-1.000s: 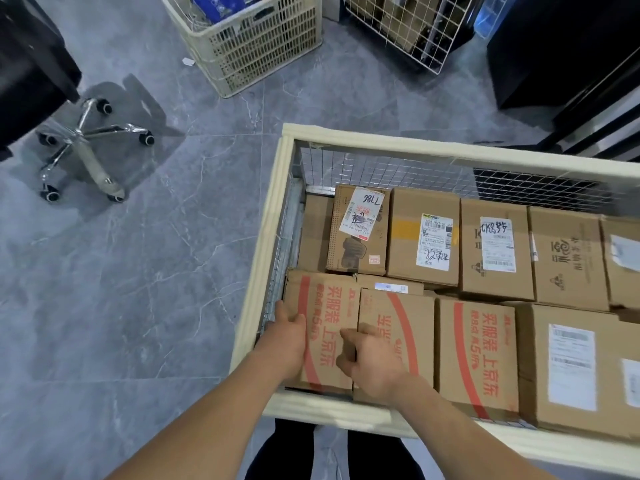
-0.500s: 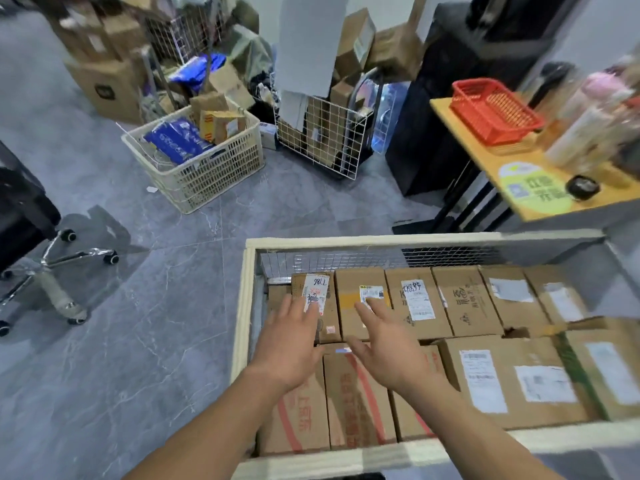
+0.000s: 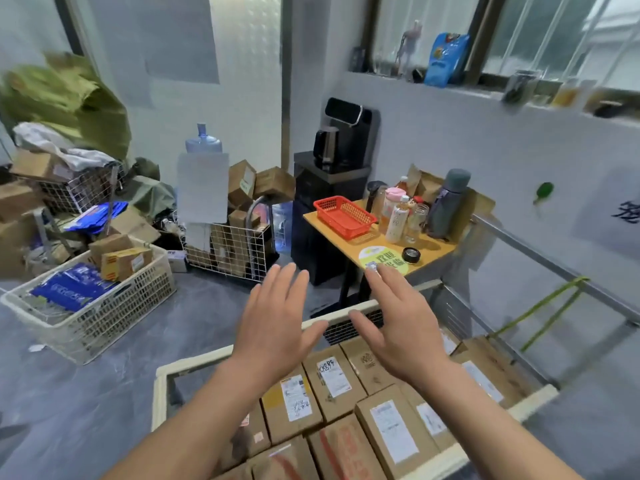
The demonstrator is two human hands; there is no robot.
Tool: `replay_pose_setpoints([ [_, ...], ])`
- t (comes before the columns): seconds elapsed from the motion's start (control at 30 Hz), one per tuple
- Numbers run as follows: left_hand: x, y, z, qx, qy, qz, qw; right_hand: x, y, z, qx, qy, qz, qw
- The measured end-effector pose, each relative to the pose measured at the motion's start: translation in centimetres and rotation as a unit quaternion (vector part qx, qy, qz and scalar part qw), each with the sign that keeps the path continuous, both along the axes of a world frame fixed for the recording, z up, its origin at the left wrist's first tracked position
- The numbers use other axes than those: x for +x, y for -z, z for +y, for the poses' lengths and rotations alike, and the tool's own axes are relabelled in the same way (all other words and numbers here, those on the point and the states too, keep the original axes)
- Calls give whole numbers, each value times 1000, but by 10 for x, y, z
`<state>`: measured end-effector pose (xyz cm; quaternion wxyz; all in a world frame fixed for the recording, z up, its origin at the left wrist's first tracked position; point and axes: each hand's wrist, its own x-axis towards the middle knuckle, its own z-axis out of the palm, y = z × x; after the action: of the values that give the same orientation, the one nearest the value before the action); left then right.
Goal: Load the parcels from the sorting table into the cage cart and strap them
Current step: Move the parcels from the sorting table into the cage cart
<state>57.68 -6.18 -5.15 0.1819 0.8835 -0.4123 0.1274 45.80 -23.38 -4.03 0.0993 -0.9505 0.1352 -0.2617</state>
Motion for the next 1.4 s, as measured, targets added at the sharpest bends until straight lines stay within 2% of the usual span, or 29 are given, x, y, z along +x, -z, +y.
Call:
replay_pose_setpoints([
  [0.37, -136, -111, -134, -105, 94, -117, 983, -171, -102, -103, -79, 115, -95, 986],
  [0.7, -268, -173, -245, -179, 214, -145, 949, -333, -146, -175, -148, 249, -145, 946],
  [1.0, -348, -193, -318, -211, 334, -145, 907, -441, -160, -196, -190, 393, -140, 889],
  [1.2, -381, -188, -372, -236, 417, -113, 870, -476, -165, -204, -212, 472, -131, 846],
  [1.4, -402, -167, -422, -229, 493, -90, 835, -500, -153, -220, -188, 540, -107, 813],
])
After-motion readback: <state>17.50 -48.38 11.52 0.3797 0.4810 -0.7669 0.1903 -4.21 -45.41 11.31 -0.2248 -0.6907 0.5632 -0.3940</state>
